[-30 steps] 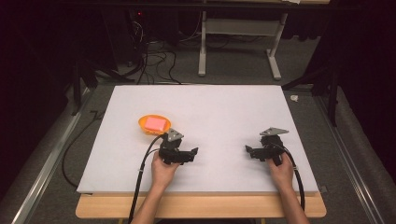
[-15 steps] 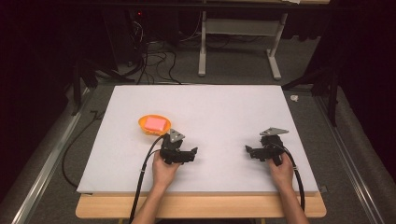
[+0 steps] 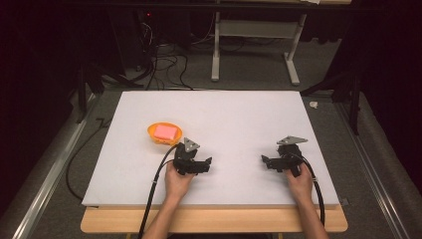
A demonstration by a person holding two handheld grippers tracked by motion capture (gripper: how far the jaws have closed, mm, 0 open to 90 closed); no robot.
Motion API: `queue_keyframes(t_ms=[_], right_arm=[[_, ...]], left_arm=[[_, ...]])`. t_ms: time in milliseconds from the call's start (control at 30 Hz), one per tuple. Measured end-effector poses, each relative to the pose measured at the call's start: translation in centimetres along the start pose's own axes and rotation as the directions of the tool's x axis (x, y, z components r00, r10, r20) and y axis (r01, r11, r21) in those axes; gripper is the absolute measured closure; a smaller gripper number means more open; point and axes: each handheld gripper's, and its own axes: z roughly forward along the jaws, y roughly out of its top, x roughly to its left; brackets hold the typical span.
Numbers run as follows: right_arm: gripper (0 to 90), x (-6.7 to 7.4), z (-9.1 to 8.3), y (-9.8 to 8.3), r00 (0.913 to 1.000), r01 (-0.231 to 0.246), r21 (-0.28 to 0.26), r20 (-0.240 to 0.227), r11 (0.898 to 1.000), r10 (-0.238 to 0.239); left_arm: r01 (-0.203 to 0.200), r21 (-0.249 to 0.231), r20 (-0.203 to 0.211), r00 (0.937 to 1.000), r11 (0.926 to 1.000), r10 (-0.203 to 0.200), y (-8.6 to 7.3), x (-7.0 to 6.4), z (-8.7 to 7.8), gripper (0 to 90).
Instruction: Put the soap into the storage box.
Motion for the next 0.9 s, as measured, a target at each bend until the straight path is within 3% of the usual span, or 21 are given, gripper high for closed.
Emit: queue_keyframes(t_ms=[367,467,533,900], right_arm=[[14.5,0.0,0.0,0.0,1.0000,-0.004,0.000,0.000,1.000,0.004],[14.5,0.0,0.0,0.0,1.0000,-0.003,0.000,0.000,1.000,0.003],[14.5,0.0,0.0,0.0,1.0000,-0.003,0.000,0.000,1.000,0.003],[14.5,0.0,0.0,0.0,1.0000,-0.004,0.000,0.000,1.000,0.004]], left_arm=[[-0.013,0.017,-0.028,0.9995,0.9998,0.013,-0.5,-0.2,0.7,19.4],[-0.010,0.043,-0.029,0.9995,0.9990,0.011,-0.4,-0.1,1.0,19.5],[-0.032,0.049,-0.046,0.9984,0.9983,0.034,-0.4,-0.4,1.1,18.8],[-0.023,0.047,-0.036,0.9990,0.9986,0.025,-0.5,-0.3,1.1,19.5]])
